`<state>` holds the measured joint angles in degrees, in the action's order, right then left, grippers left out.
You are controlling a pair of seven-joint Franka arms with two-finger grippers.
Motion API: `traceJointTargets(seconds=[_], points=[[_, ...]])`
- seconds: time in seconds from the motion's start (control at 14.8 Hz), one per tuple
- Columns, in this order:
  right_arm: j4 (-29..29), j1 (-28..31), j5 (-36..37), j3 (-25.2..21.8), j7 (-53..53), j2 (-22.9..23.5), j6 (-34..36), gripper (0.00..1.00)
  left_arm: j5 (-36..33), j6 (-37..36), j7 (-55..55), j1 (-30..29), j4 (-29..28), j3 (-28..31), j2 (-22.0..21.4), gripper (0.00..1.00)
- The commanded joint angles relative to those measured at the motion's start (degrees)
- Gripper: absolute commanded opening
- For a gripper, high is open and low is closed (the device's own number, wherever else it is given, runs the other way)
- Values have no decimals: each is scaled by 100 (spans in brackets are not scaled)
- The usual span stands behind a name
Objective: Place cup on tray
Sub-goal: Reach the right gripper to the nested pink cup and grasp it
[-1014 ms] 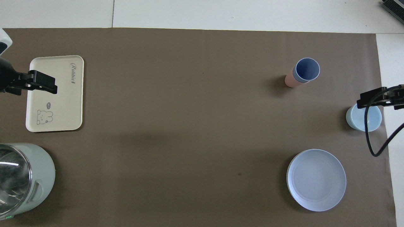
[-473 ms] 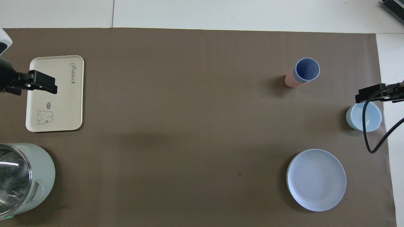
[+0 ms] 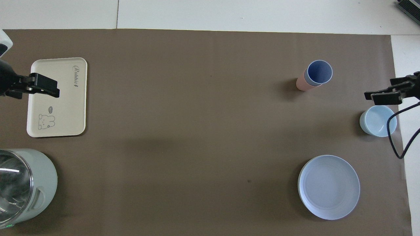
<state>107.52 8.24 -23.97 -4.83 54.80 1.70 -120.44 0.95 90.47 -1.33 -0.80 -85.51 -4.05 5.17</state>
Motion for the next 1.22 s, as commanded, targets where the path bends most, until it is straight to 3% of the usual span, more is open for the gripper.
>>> traceJointTargets(seconds=[0.0, 0.34, 0.74, 1.01, 1.15], points=[[244, 274, -1245, 43, 1870, 469, -593, 100, -95, 5, -25, -8, -168, -8, -157, 100], [226, 293, -3408, 43, 3639, 1235, -963, 100, -95, 14, -25, -17, -168, 0, -157, 100], [226, 310, -5343, 52, 5346, 2034, -763, 100, -95, 14, -25, -17, -168, 0, -157, 100], [252, 258, -5469, 52, 5647, 2133, -726, 100, -95, 23, -25, -17, -168, 0, -157, 100], [313, 196, -5932, 52, 5962, 2203, -735, 100, -95, 23, -25, -17, -168, 0, -157, 100]])
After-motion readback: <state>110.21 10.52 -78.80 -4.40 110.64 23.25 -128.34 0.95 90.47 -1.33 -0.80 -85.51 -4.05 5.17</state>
